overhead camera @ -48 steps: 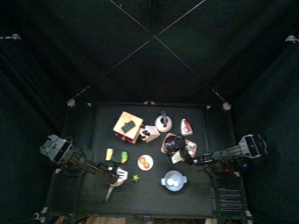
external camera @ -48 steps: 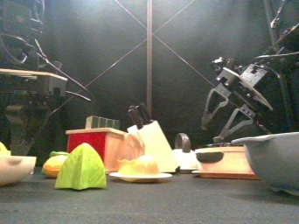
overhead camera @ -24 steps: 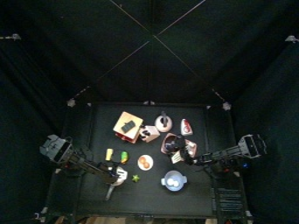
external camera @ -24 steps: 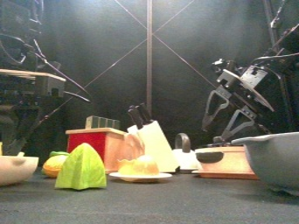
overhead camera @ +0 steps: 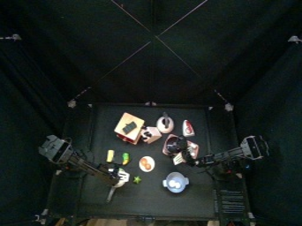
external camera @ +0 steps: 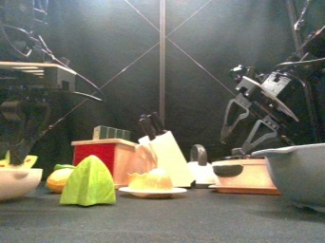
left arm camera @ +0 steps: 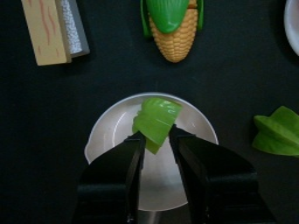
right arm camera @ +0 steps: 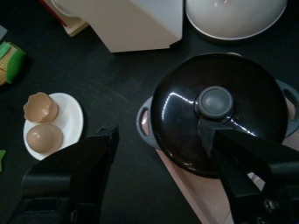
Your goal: Grab starfruit bottom
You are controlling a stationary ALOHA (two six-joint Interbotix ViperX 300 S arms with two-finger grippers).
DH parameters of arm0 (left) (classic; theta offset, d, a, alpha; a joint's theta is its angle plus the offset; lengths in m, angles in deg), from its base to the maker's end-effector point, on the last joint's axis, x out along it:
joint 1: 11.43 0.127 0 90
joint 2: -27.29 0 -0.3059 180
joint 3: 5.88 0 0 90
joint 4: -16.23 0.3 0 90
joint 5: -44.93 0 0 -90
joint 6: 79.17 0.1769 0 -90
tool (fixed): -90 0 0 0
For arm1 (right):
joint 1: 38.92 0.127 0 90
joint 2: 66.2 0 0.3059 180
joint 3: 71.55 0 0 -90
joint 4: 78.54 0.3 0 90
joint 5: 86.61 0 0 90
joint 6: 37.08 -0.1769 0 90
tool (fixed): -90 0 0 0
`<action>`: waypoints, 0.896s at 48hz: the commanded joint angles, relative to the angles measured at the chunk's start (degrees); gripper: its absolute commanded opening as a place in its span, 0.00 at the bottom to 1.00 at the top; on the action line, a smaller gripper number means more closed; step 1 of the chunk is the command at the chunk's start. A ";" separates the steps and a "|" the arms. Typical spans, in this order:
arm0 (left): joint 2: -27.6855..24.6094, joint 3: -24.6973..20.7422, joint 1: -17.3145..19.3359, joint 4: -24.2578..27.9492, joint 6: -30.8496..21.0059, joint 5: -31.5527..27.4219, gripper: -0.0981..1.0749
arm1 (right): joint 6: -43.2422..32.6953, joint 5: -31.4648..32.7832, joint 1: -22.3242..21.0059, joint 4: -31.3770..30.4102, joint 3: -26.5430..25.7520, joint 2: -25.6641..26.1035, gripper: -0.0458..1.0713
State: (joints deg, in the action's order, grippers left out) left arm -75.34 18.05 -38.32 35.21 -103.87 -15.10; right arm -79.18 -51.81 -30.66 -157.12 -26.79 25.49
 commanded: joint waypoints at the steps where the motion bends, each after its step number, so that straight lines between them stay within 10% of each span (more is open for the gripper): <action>1: 1.41 -1.32 -0.44 0.44 0.18 -0.26 0.66 | -0.09 0.09 -0.09 -0.18 -0.97 0.53 0.95; 43: 3.08 -2.20 -2.81 3.60 0.44 -2.55 0.66 | -0.09 0.09 -0.09 0.18 -1.32 0.53 0.95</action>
State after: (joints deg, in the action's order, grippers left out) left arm -73.23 16.99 -41.04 38.55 -103.34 -17.30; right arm -79.18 -51.81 -30.66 -156.85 -27.06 25.40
